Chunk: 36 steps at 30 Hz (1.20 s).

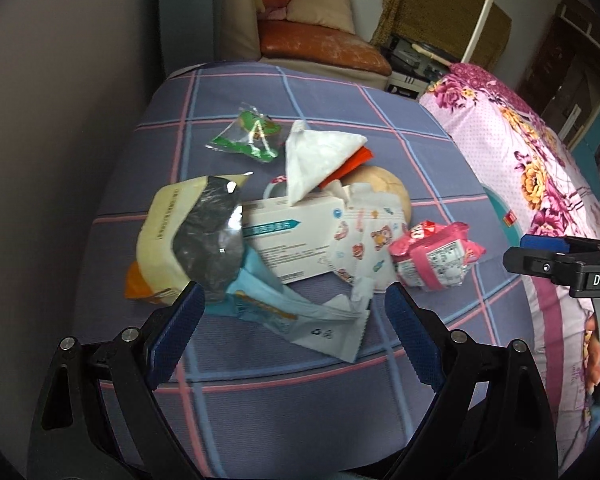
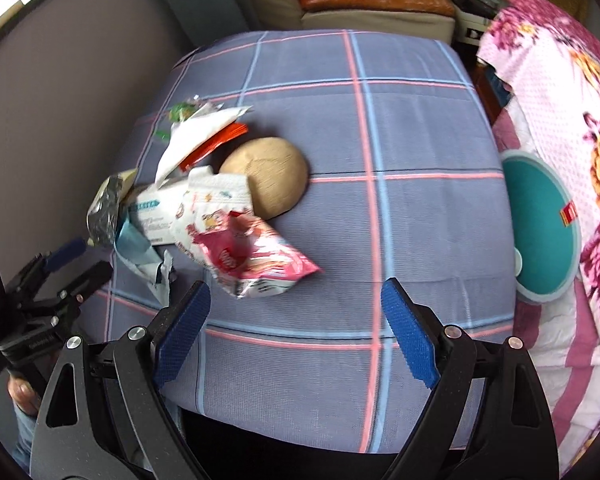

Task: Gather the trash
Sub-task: 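Return both tools to the remaining trash on the table, then grasp the yellow-orange snack bag with the left tool while the right tool grasps the pink wrapper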

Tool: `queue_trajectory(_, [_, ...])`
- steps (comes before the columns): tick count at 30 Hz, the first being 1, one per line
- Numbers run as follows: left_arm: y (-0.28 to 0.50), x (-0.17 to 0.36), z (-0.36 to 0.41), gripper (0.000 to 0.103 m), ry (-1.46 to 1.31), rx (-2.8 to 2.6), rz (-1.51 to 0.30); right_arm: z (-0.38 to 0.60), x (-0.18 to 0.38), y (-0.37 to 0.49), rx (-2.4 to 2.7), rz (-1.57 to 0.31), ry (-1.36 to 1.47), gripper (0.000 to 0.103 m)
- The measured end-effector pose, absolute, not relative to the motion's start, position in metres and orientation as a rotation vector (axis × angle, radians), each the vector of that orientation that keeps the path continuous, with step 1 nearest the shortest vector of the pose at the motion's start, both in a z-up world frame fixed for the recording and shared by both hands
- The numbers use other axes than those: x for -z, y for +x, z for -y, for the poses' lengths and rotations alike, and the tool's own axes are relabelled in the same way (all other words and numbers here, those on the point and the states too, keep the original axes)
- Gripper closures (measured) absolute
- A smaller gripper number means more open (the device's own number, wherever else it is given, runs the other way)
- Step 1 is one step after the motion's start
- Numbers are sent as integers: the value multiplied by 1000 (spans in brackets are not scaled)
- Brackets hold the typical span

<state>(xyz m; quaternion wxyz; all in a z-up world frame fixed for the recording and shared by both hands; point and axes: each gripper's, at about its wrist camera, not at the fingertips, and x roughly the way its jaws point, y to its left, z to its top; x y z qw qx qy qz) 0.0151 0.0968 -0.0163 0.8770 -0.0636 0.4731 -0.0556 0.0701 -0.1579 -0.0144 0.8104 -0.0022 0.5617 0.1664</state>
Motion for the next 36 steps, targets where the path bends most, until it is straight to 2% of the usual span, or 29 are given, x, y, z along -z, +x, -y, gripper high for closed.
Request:
queue_trajectory(10, [28,34,-171,11,-200,53,-1012,113,47,95,-356,-1250,-173,20])
queue_trajectory(20, [56,61,-165,11,-160,148,-1055,123,70,109,-390,-1303,-64,20])
queue_trajectory(26, [66,76,-162,11,-181,156,-1082,127,69,104,-427,-1278,-24,34])
queue_trajectory(29, [65,80,-165,11,-199,157,-1068,127,67,101,-436,-1269,-16,37])
queue_trajectory(30, [64,80,-165,13,-202,156,-1060,126,66,99,-436,-1266,-15,37])
queue_trajectory(32, [61,78,-165,23,-196,148,-1042,127,65,96,-439,-1263,-3,37])
queue_trajectory(34, [59,75,-163,27,-187,140,-1028,127,64,94,-440,-1262,0,37])
queue_trajectory(36, [55,72,-160,37,-170,135,-1016,128,62,92,-438,-1260,2,37])
